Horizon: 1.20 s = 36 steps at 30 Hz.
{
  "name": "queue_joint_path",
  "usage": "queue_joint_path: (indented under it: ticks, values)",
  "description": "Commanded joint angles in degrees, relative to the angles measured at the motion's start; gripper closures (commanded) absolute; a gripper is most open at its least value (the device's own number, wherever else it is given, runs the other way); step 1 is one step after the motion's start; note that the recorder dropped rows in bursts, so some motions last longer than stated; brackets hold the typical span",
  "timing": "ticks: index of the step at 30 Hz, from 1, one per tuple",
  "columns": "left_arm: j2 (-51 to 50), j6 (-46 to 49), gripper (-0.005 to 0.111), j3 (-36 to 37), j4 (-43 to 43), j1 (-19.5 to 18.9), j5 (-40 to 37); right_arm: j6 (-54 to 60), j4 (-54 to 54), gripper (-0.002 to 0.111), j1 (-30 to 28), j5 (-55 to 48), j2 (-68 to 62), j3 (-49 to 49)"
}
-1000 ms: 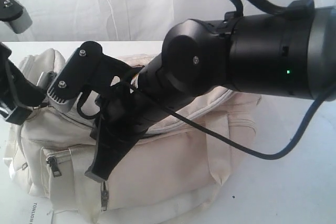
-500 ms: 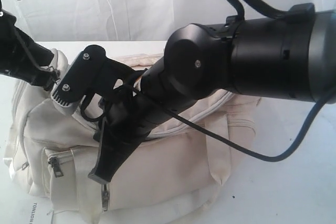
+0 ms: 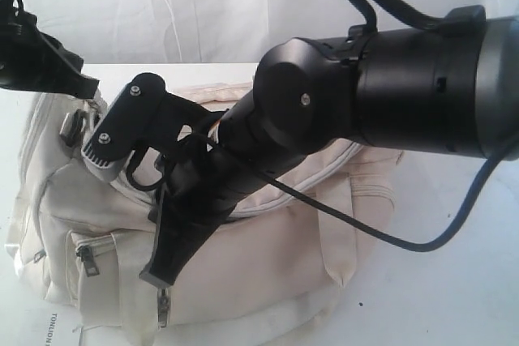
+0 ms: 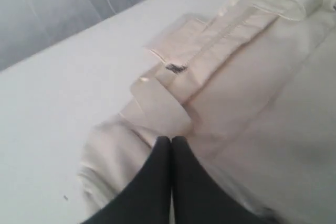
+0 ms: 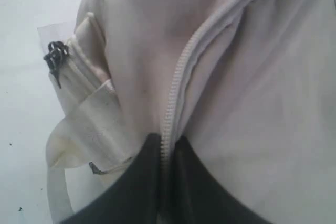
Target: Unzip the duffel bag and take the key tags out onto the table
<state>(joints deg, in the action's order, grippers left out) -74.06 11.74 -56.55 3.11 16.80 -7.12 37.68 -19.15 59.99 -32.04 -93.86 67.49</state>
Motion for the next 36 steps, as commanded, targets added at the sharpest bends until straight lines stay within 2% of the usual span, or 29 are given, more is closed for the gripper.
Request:
queue_joint_path:
  ticks: [1, 7, 13, 16, 18, 22, 24, 28, 32, 33, 36]
  values:
    - [-2.06, -0.08, 0.107, -0.27, -1.49, -0.77, 10.95, -0.42, 1.0, 0.108, 0.06, -6.73, 0.11, -0.89]
    - [-7.61, 0.05, 0.107, -0.62, -1.49, -0.77, 17.45, -0.42, 1.0, 0.108, 0.06, -6.84, 0.11, -0.89]
    - [-10.07, 0.21, 0.107, -4.64, -1.49, -0.77, 11.69, -0.42, 1.0, 0.108, 0.06, -6.84, 0.11, -0.89]
    - [-8.45, 0.21, 0.107, -8.17, -1.49, -0.77, 1.15, -0.42, 1.0, 0.108, 0.06, -6.84, 0.11, -0.89]
    - [-7.07, 1.38, 0.107, -11.56, -1.49, -0.77, -10.33, -0.42, 1.0, 0.108, 0.06, -6.63, 0.11, -0.89]
    - [-6.38, 11.16, 0.107, -19.17, -0.6, -0.77, -42.29, -0.42, 1.0, 0.108, 0.06, -6.14, 0.11, -0.89]
    - [-6.77, 14.17, 0.107, -21.04, 1.23, -0.77, -49.34, -0.42, 1.0, 0.108, 0.06, -6.08, 0.11, -0.89]
    - [-6.55, 16.13, 0.107, -21.51, 8.02, -0.77, -47.52, -0.93, 0.88, 0.108, 0.06, -6.44, 0.11, -0.89]
    - [-7.14, 19.79, 0.104, -21.26, 9.01, -0.77, -44.68, -1.98, 0.88, 0.108, 0.06, -7.36, 0.11, -0.89]
    - [-7.29, 20.46, 0.101, -21.26, 9.01, -0.77, -44.81, -1.98, 0.88, 0.108, 0.06, -7.49, 0.11, -0.89]
    - [-8.81, 21.61, 0.081, -21.26, 9.3, -0.77, -45.55, -1.98, 0.88, 0.108, 0.06, -7.34, 0.11, -0.89]
